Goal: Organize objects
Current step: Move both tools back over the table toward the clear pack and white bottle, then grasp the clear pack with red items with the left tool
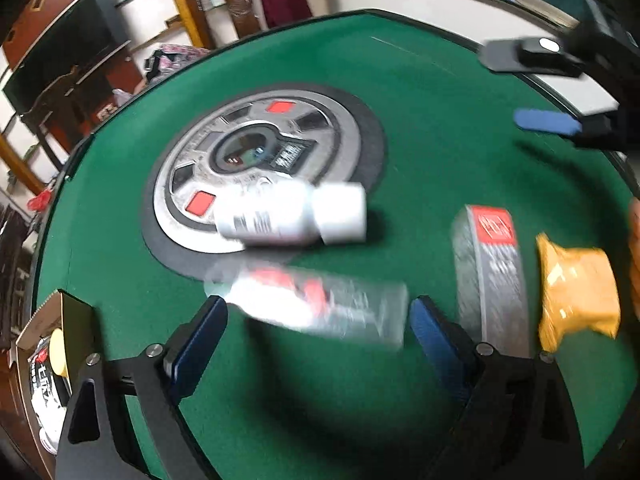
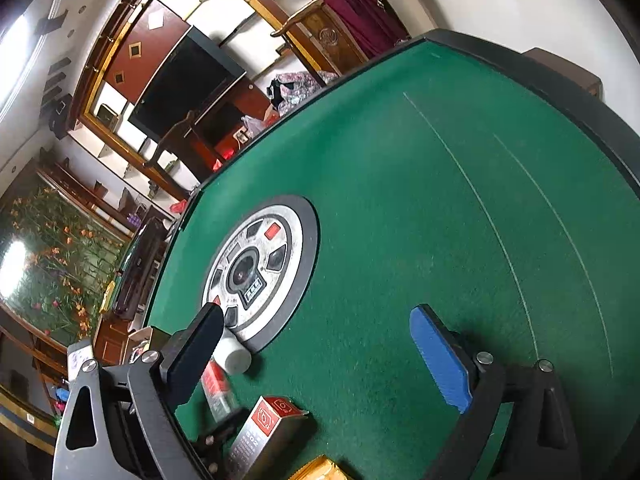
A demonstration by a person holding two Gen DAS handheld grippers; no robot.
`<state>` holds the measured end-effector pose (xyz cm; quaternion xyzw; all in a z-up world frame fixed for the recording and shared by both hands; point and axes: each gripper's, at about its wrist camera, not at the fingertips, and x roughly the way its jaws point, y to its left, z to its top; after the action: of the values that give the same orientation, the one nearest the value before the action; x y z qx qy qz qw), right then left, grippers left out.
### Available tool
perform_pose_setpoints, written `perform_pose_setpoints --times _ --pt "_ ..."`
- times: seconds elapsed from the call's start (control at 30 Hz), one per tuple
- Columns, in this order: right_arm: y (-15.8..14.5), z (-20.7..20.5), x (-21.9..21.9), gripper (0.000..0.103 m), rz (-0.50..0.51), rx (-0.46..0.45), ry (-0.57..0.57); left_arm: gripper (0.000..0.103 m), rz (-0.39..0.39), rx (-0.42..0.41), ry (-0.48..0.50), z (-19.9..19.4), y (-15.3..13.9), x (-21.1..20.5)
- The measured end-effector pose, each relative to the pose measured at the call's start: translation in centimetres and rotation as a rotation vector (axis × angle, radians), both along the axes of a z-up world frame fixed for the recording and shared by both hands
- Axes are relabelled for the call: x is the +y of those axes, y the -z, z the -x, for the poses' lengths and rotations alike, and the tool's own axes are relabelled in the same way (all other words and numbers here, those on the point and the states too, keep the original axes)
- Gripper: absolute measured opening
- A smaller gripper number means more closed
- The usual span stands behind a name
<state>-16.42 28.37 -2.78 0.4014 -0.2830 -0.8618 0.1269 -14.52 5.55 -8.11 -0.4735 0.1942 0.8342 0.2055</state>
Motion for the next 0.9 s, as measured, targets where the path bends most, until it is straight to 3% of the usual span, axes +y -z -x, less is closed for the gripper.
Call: perform_pose_setpoints --times 0.1,0.2,0.33,0.4,0.5,0.53,0.8,0.9 --pt "0.1 0.1 -0.1 0.097 -0.006 -0.005 -0.003 0.091 0.005 -0.009 -0.038 -0.2 0.0 -0.6" --pt "0.1 0.0 -0.1 0.097 -0.008 -0.007 -0.004 0.091 -0.006 -0.028 -0.180 0.7 -0.1 -1.3" --pt "0.2 0.1 0.0 0.097 -0.011 -0.012 0.003 0.091 -0.177 -0.084 -0.261 1.7 -0.4 -1.4" --pt "0.3 0.2 0.2 0.097 -0.006 -0.017 0.011 0.093 -0.220 -0.112 -0.312 2.3 0.0 -1.1" --pt "0.5 0.3 0.4 0.097 0.001 -0.023 0.021 0.095 -0.124 -0.070 -0.389 2.8 0.9 -0.2" --pt "0.5 0.2 0.4 0.097 -0.002 -0.023 0.021 0.102 -0.106 -0.049 -0.412 2.9 1.0 -0.1" --pt "1.3 0.7 -0.1 0.097 -0.049 -0.081 0.013 0.103 -0.136 -0.037 -0.406 2.5 1.3 -1.6" --pt "2.0 0.7 0.7 0.099 0.011 -0.106 0.028 0.103 -0.137 -0.034 -0.413 2.6 1.4 -1.6"
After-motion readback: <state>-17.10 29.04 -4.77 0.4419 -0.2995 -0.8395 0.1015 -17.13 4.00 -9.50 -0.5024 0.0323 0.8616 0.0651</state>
